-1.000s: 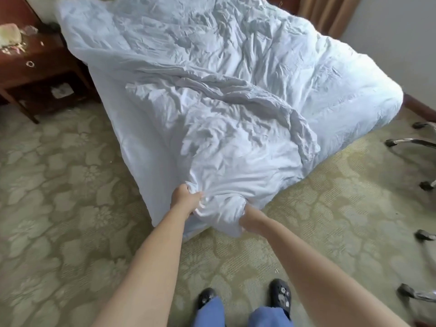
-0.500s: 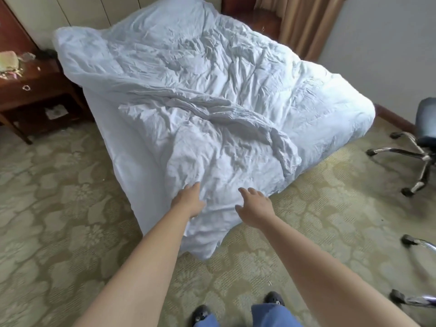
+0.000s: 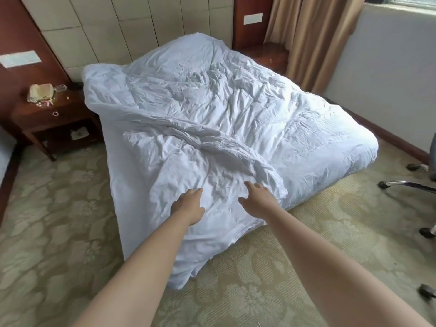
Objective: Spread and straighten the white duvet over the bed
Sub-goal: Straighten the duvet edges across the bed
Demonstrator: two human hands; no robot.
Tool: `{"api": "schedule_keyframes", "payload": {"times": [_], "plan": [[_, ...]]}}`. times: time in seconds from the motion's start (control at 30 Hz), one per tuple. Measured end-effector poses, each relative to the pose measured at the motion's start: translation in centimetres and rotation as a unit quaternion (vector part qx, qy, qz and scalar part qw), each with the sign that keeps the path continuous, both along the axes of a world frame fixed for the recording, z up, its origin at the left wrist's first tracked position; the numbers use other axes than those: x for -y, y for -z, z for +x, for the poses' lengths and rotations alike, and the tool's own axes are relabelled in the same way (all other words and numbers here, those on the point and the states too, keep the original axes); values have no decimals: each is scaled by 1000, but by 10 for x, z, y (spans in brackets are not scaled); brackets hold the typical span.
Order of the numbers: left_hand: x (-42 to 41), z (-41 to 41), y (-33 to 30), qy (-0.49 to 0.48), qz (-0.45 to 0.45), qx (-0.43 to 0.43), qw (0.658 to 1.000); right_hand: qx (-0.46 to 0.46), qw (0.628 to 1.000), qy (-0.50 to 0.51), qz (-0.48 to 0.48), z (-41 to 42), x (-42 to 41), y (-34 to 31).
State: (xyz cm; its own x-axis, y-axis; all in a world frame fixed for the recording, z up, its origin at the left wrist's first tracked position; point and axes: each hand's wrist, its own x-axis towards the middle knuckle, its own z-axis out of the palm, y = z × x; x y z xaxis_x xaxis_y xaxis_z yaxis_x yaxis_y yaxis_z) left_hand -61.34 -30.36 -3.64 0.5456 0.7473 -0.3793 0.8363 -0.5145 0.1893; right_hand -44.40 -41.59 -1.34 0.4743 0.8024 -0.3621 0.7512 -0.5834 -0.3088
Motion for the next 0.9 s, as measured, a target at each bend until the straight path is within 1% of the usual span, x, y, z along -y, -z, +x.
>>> {"api": "schedule_keyframes", "payload": {"times": [0.13, 0.23, 0.4, 0.53, 0.7, 0.83, 0.9], "plan": [[-17, -11, -21, -45, 29, -5, 999, -15, 999, -31, 41, -4, -23, -17], [-29, -41, -33, -71, 25, -11, 997, -19, 997, -49, 59, -30, -35, -23], [-49, -114, -44, -87, 17, -6, 996, 4, 993, -91, 74, -103, -59, -33], [-77, -188, -53, -73, 54, 3, 996, 31, 990, -103, 91, -174, -90, -44], [-115, -283, -58, -47, 64, 35, 996, 58, 990, -111, 71, -265, -129, -45], [-144, -343, -65, -66, 61, 64, 994, 59, 988, -140, 39, -319, -171, -50], [-162, -366, -73, -68, 72, 73, 992, 70, 984, -156, 42, -339, -200, -54]]}}
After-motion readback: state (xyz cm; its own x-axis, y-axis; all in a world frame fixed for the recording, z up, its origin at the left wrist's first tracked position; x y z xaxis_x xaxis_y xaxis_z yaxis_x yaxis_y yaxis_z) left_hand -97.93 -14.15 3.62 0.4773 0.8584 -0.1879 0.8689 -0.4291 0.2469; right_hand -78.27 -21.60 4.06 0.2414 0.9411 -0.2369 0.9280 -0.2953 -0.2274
